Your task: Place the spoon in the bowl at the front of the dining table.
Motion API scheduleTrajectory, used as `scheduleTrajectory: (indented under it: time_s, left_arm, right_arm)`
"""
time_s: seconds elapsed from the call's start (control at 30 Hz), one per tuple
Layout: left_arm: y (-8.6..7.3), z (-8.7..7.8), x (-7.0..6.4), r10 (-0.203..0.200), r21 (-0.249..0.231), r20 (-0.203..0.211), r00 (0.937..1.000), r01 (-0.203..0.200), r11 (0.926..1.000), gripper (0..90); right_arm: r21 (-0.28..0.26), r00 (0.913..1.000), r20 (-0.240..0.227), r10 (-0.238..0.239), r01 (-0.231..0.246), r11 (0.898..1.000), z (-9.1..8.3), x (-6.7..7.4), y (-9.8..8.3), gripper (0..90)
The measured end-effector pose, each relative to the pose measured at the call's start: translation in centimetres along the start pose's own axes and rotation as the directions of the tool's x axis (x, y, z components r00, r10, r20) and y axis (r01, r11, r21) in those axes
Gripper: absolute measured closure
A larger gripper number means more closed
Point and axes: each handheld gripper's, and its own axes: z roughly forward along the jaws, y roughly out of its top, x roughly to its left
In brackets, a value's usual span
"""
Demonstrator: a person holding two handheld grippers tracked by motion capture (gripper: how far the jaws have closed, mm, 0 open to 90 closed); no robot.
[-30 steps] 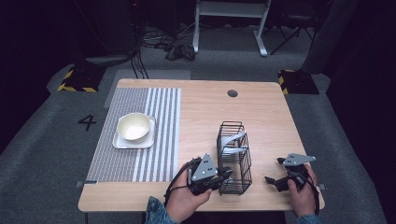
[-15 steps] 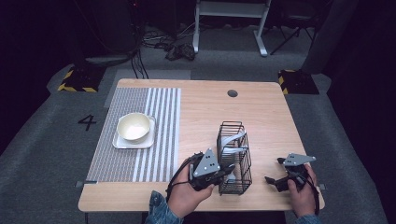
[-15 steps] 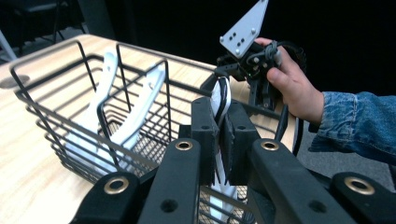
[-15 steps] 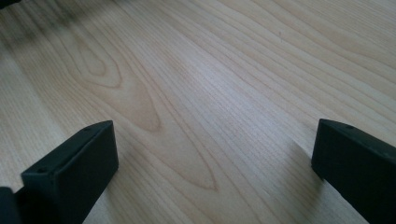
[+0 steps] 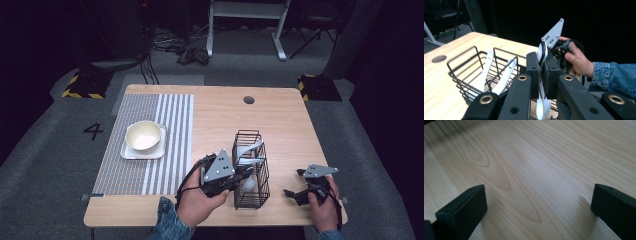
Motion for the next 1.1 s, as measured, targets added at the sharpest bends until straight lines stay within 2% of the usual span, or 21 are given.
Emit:
scheduleTrajectory:
  time_s: [0.1,0.2,0.37,0.83,1.1]
  left_arm:
    - [0.6,-0.4,0.2,0.0,-0.015,0.009,1.0,0.001,0.9999,84.7]
    - [1.1,-0.8,0.3,-0.019,-0.043,0.033,0.9993,0.021,0.9989,84.7]
    - [1.9,-1.5,0.4,-0.007,-0.064,0.02,0.9998,0.009,0.9979,84.8]
    - [3.4,-5.0,1.9,-0.014,-0.103,-0.058,0.9982,0.008,0.9946,84.8]
    - [3.3,-7.2,2.9,-0.026,-0.107,-0.135,0.9905,0.011,0.9942,84.8]
  right_arm:
    - [0.0,1.0,0.0,0.0,0.0,1.0,0.0,0.0,0.0,0.5]
    - [0.0,1.0,0.0,0.0,0.0,1.0,0.0,0.0,0.0,0.5]
    - [0.0,1.0,0.001,-0.001,0.001,1.0,0.0,0.0,0.0,0.5]
    - [0.001,1.0,-0.001,0.002,-0.002,1.0,0.0,0.0,0.0,0.5]
    - [0.002,1.0,-0.001,0.003,-0.003,1.0,0.0,0.0,0.0,0.5]
